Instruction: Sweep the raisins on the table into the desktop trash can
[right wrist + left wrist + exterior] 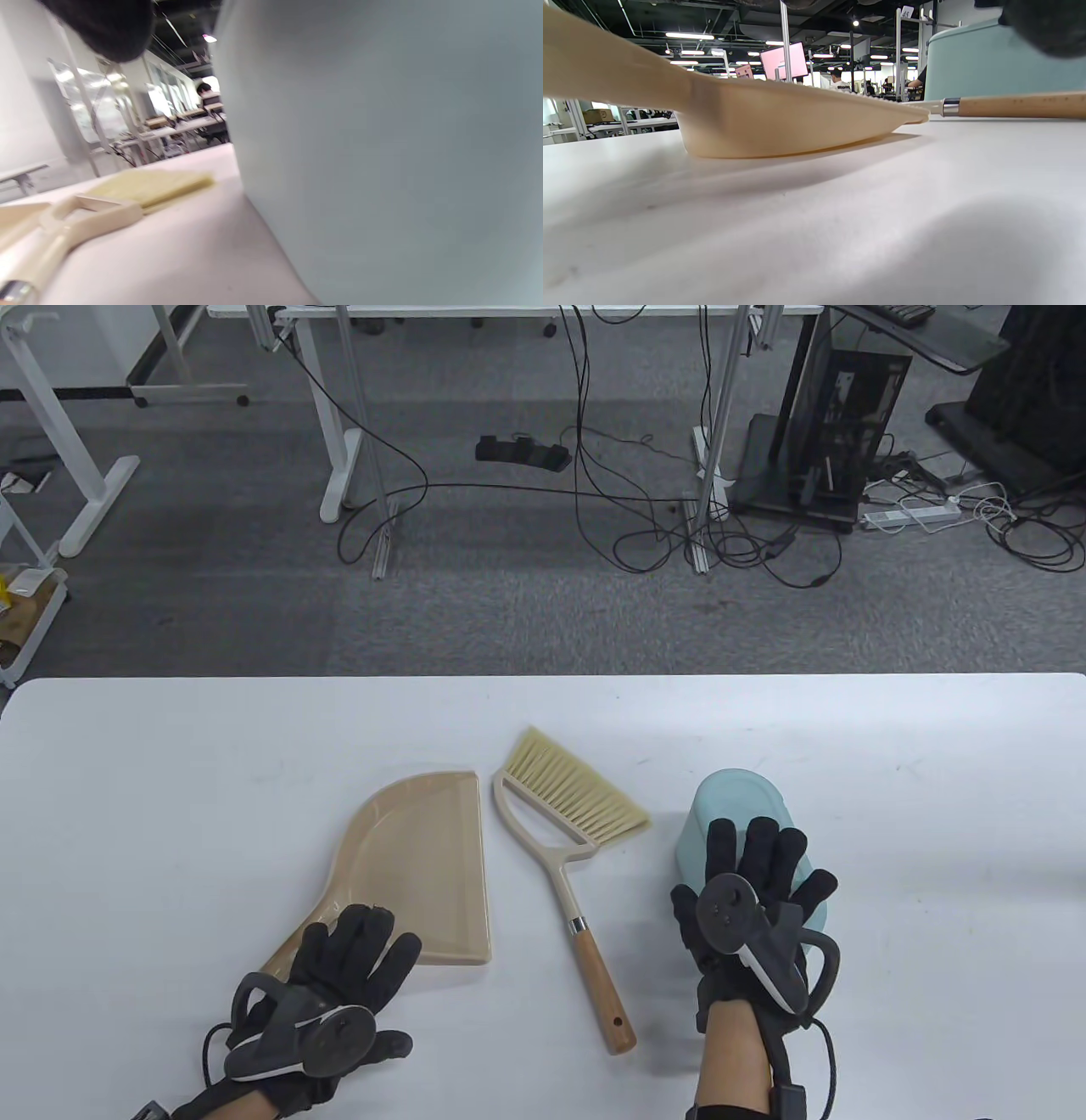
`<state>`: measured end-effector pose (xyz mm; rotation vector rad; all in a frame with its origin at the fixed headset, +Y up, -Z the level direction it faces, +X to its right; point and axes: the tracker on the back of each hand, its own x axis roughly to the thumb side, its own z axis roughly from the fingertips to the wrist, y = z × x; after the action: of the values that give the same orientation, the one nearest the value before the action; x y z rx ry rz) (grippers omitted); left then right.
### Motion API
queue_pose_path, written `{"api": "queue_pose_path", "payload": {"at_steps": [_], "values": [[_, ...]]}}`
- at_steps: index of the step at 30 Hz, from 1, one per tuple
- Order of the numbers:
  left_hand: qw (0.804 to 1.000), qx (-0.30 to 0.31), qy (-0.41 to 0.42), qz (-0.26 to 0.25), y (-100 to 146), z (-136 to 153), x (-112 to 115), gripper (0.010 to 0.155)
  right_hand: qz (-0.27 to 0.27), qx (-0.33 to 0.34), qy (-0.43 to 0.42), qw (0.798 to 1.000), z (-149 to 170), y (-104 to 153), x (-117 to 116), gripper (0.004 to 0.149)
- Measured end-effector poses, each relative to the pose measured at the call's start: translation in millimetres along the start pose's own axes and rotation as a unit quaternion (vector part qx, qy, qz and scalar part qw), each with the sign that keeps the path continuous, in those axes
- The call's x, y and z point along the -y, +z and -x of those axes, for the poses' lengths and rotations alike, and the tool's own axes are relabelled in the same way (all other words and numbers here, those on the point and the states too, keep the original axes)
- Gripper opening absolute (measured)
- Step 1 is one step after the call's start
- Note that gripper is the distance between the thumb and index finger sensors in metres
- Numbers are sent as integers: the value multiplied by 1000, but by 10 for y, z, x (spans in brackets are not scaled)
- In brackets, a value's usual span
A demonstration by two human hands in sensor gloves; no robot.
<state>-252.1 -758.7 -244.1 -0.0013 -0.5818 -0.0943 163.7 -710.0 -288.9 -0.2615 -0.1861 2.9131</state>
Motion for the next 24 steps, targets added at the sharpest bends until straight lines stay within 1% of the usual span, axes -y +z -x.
{"api": "queue_pose_path", "payload": {"at_steps": [4, 9, 10, 13, 16, 19, 24], "values": [[1000, 0, -3, -2, 5, -5, 1, 99, 2, 60, -13, 998, -222, 121, 0, 84], [1000, -3, 11, 0, 1, 31, 30, 97, 0, 140, -51, 989, -635, 367, -166, 83], [1000, -8, 13, 2, 3, 44, 37, 97, -11, 165, -59, 985, -760, 450, -229, 83], [1000, -20, 10, 10, 4, 71, 45, 95, -26, 208, -59, 976, -966, 587, -337, 84], [999, -32, 4, 13, 8, 101, 42, 95, -68, 239, -40, 968, -1155, 704, -446, 86], [999, -41, 7, 9, 17, 142, 22, 95, -70, 259, -34, 963, -1231, 777, -518, 88], [998, -60, 22, 9, 22, 219, 21, 94, -106, 273, -34, 955, -1230, 841, -611, 90]]}}
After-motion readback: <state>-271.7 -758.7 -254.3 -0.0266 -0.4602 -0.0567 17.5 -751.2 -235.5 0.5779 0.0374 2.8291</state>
